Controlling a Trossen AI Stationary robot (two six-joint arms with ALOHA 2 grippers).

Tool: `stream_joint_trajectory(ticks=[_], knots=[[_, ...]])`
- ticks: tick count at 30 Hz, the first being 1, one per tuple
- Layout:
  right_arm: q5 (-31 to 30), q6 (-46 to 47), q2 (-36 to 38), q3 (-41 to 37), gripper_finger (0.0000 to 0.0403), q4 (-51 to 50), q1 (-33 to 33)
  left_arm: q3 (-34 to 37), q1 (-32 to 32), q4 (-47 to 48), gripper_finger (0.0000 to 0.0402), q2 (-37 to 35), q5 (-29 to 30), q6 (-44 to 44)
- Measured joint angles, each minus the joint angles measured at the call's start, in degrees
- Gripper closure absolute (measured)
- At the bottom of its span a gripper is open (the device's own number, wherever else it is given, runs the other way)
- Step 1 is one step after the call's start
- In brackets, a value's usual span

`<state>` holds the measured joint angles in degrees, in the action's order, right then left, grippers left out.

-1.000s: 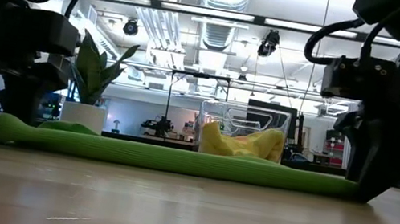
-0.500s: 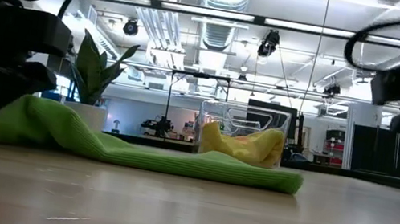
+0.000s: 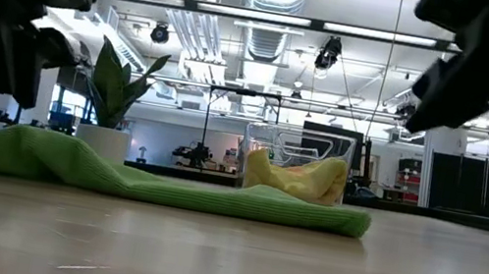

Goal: Fold microfiber towels
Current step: Fold the green towel

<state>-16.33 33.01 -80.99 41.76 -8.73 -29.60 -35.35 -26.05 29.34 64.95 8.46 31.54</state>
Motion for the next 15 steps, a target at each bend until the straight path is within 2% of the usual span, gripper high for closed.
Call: stream_joint_trajectory(ticks=[6, 15], knots=[[0.1, -3.3, -7.1, 0.3, 0.0275, 9.4, 1.8, 1.4, -0.3, -0.5, 0.027, 1.3, -1.5, 2.9], [0.7, -6.9, -20.8, 8.2, 0.0272, 10.1, 3.1, 2.9, -1.5, -0.1, 0.027, 11.2, -1.9, 4.2]])
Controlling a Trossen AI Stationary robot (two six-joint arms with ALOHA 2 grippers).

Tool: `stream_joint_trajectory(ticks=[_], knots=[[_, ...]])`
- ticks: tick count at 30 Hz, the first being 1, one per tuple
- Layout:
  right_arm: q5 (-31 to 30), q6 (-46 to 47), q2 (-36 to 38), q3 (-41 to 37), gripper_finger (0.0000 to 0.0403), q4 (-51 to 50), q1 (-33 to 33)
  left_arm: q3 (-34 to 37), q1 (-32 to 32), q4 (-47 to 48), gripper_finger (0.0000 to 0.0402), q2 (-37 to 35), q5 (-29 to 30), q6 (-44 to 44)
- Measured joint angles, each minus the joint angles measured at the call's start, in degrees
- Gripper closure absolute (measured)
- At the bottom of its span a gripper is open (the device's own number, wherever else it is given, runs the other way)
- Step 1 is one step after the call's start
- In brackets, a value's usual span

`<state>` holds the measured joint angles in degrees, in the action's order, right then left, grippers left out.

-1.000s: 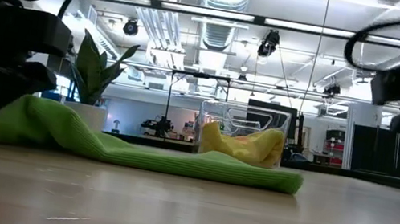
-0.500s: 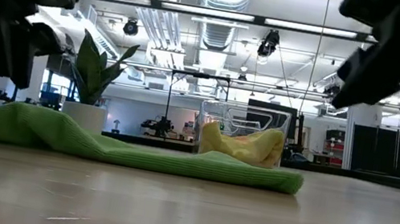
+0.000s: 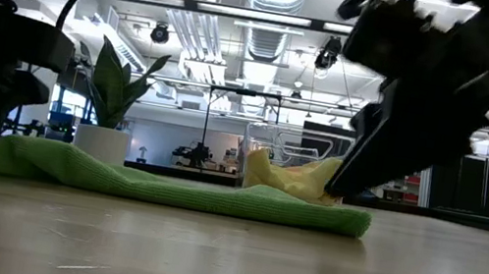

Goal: Fold microfiber towels
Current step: Fold the green towel

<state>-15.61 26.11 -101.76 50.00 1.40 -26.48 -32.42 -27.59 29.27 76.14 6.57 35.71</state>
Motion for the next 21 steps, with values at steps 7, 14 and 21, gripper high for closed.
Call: stream_joint_trajectory(ticks=[7, 14, 21], knots=[[0.1, 3.0, -7.7, 9.0, 0.0259, -16.8, 0.9, -0.6, -0.8, -0.1, 0.027, 6.1, 0.3, 0.0], [0.3, 3.7, -8.9, 13.5, 0.0262, -25.3, 1.0, -0.2, -1.0, -0.1, 0.027, 6.0, 0.4, 0.0], [-2.2, 2.4, -3.8, 13.7, 0.0285, -26.9, 1.2, -0.3, -1.1, 0.2, 0.027, 4.9, 0.1, 0.0]])
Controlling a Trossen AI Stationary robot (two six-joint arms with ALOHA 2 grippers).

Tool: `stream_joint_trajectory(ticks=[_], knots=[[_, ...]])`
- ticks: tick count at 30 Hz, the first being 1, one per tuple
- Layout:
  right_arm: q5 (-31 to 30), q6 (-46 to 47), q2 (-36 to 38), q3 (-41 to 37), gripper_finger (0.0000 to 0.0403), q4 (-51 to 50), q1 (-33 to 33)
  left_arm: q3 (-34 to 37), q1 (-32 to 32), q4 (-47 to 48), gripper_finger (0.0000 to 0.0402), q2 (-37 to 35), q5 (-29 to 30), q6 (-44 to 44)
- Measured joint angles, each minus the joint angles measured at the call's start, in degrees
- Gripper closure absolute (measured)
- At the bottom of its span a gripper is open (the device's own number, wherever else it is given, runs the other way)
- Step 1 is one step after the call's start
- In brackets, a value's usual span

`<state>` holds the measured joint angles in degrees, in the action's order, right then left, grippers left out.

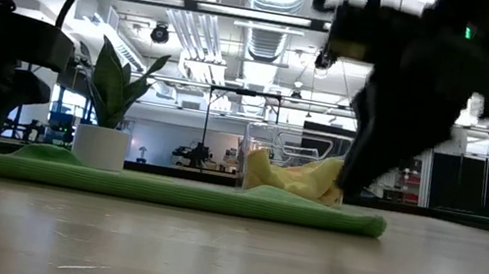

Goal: Fold microfiber towels
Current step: Fold the green towel

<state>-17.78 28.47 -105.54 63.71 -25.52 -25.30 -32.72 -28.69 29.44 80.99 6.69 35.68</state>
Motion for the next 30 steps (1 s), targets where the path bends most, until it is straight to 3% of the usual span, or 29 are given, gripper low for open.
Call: stream_joint_trajectory(ticks=[10, 19, 30], knots=[[-0.2, -0.1, 5.4, -5.8, 0.0307, 3.5, -0.2, 0.1, 0.0, 0.3, 0.027, -6.2, 1.6, -0.2], [0.6, -2.1, 4.3, -7.9, 0.0311, 8.2, 1.1, 0.6, 0.0, 0.1, 0.027, -5.3, 2.2, -0.1], [6.7, -2.0, 0.3, -8.2, 0.0324, 6.6, 2.7, 0.8, 0.0, 0.1, 0.0271, -5.3, 2.4, -0.1]])
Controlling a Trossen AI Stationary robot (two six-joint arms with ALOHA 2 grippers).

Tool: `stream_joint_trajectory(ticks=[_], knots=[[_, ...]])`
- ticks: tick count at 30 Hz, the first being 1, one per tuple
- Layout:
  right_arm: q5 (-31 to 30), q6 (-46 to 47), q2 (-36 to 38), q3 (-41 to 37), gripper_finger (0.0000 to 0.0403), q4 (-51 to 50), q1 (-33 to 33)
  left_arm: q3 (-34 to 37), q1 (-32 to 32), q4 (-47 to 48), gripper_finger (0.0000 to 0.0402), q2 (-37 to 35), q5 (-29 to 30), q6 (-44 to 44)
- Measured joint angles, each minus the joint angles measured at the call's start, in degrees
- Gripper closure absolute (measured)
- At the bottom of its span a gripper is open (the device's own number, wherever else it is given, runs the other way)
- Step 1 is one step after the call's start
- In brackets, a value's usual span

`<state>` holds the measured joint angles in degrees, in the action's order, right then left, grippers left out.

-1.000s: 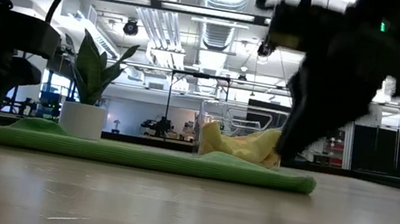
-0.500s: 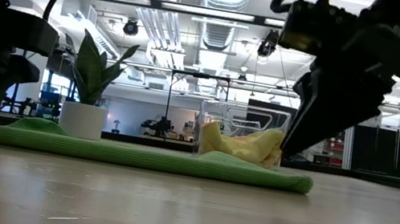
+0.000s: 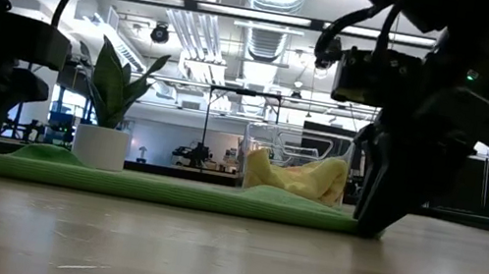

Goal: Fold microfiber towels
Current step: Fold the green towel

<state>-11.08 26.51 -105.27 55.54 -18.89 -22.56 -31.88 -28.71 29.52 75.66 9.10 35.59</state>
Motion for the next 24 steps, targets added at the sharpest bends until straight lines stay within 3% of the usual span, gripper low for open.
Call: stream_joint_trajectory(ticks=[3, 8, 14, 24], knots=[[0.4, 0.7, 0.3, 0.5, 0.035, -2.7, 0.1, -0.1, 0.0, 2.0, 0.0293, 0.0, 0.0, 0.1], [1.4, 1.0, 2.4, 0.6, 0.039, -5.5, 0.1, -1.3, -0.7, 4.8, 0.0389, -1.3, -1.8, 0.2], [7.3, 4.0, 7.4, 1.3, 0.0393, -6.7, -0.4, -4.0, -1.3, 4.9, 0.04, -6.2, -2.8, 0.2], [7.4, 7.6, 16.5, 1.3, 0.0394, -12.6, -3.9, -6.6, -1.7, 4.1, 0.0401, -13.0, -3.1, 0.2]])
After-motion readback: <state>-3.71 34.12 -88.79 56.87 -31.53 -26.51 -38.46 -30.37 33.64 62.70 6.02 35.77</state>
